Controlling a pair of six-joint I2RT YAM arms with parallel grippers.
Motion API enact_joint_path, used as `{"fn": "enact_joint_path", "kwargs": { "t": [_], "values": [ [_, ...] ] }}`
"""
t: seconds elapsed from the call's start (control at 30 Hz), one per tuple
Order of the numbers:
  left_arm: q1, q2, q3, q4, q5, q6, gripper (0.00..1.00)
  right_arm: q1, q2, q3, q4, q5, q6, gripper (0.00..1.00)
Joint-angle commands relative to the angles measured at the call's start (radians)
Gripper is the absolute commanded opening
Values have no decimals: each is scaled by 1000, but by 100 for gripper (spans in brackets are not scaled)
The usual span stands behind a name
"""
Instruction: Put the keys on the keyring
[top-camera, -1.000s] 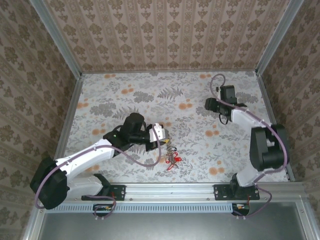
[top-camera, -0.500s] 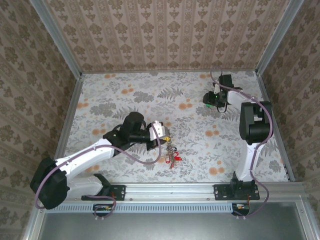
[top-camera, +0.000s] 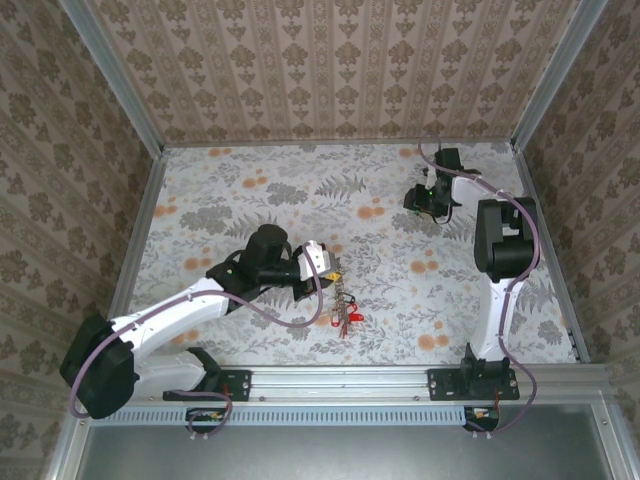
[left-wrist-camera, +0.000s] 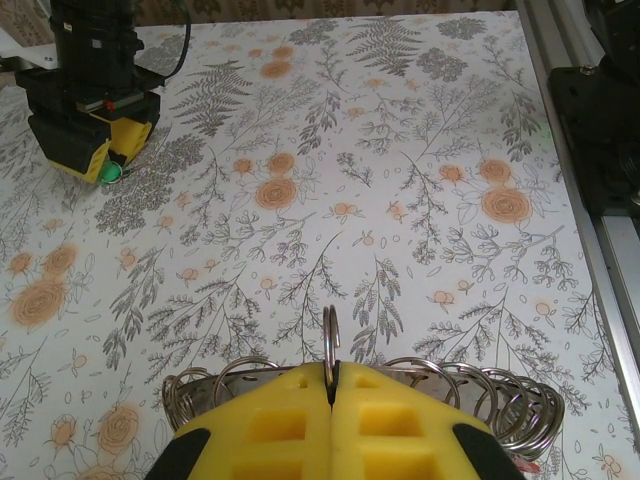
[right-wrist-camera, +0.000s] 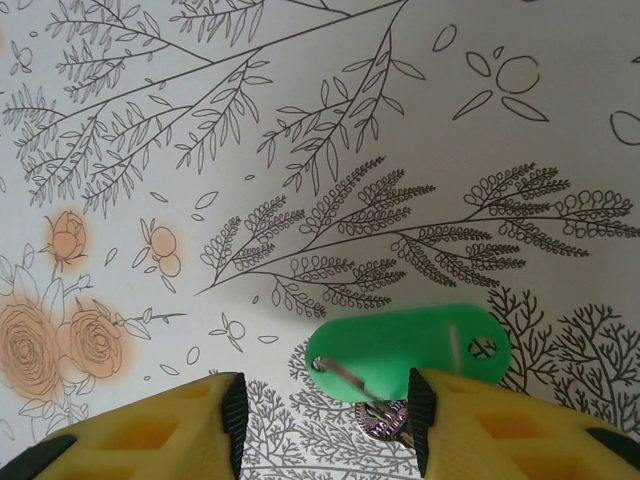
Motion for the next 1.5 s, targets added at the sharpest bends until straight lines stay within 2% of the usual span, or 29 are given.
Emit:
{"fn": "enact_joint_path", "kwargs": {
  "t": [0.0,0.17,0.33,0.6,0.73,0.8,0.9,1.1,1.17,1.27,1.33,1.47],
  "values": [
    [7,-29,-10,47,5,-21,0,-4,17,30,-51,-25,7,46],
    [7,-29,-10,50,3,-23,0,-3,11,27,-43,-45,-6,31],
    [7,-27,-12,50,3,-25,0,1,-12,-2,-14,-58,-13,22],
    [6,-23,-12,51,1,-23,0,12,-15,-2,-50,9,-26,22],
    [6,-23,-12,52,0,-21,0,25,-27,-10,-51,36,-35,13],
    [7,-24,-10,49,-1,-19,0,34,-57,-30,-35,59,-39,1],
    [6,-30,-9,45,-7,-19,0,54,-192,-154,96,74,-57,0],
    [7,-28,-14,69,12,31,0,171,-477,-337,135,236,-162,0],
    [6,-21,-21,101,8,31,0,227,-606,-472,231,290,-179,0],
    [8,-3,-9,88,-12,36,0,300,-794,-657,395,277,-265,0],
    [7,6,2,76,-29,41,0,335,-881,-728,437,234,-320,0],
    [-12,10,24,28,-42,93,0,390,-1010,-767,328,119,-482,0]
  ]
}}
